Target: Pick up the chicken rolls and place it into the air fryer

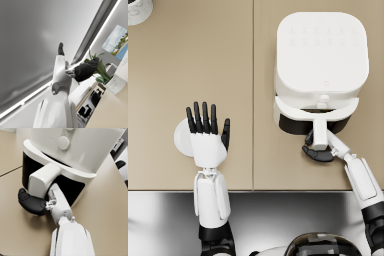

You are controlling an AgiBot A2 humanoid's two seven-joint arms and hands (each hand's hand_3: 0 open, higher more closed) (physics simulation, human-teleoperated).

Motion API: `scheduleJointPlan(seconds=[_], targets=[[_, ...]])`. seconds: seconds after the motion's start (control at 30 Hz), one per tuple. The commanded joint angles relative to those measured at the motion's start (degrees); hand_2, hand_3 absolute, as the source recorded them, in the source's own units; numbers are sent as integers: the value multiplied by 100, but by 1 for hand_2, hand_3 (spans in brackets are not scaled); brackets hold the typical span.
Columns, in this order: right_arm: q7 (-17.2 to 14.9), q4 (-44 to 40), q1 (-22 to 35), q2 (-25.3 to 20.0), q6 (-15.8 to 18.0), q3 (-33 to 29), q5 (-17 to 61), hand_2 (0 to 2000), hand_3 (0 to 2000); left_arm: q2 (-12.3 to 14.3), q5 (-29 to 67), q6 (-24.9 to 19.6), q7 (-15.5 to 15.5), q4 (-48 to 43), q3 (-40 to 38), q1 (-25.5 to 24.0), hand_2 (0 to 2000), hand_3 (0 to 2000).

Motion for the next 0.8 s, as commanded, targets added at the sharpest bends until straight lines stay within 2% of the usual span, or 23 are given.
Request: scheduleJointPlan(seconds=[0.03, 0.17, 0.2, 0.27, 0.3, 0.8], targets=[[-8, -386, 1117, -1016, 55, -175, 0, 2000, 2000, -14, 0, 0, 0, 56, 41, 130, 0, 0], [-93, -666, 1269, -1098, 73, -132, 7, 2000, 2000, -17, 0, 0, 0, 77, 42, 38, 0, 0], [-103, -666, 1276, -1088, 73, -109, 9, 2000, 2000, -29, 0, 0, 0, 176, 54, 183, 0, 0], [-153, -494, 1213, -1019, 35, -28, 16, 2000, 2000, -28, 0, 0, 0, 155, 72, 98, 0, 0], [-151, -801, 454, -356, 34, -135, 20, 2000, 2000, -27, 1, 0, 0, 150, 66, 47, 0, 0], [-130, -752, 450, -308, -9, -64, 13, 2000, 2000, -31, 1, 0, 0, 177, 79, 5, 0, 0]])
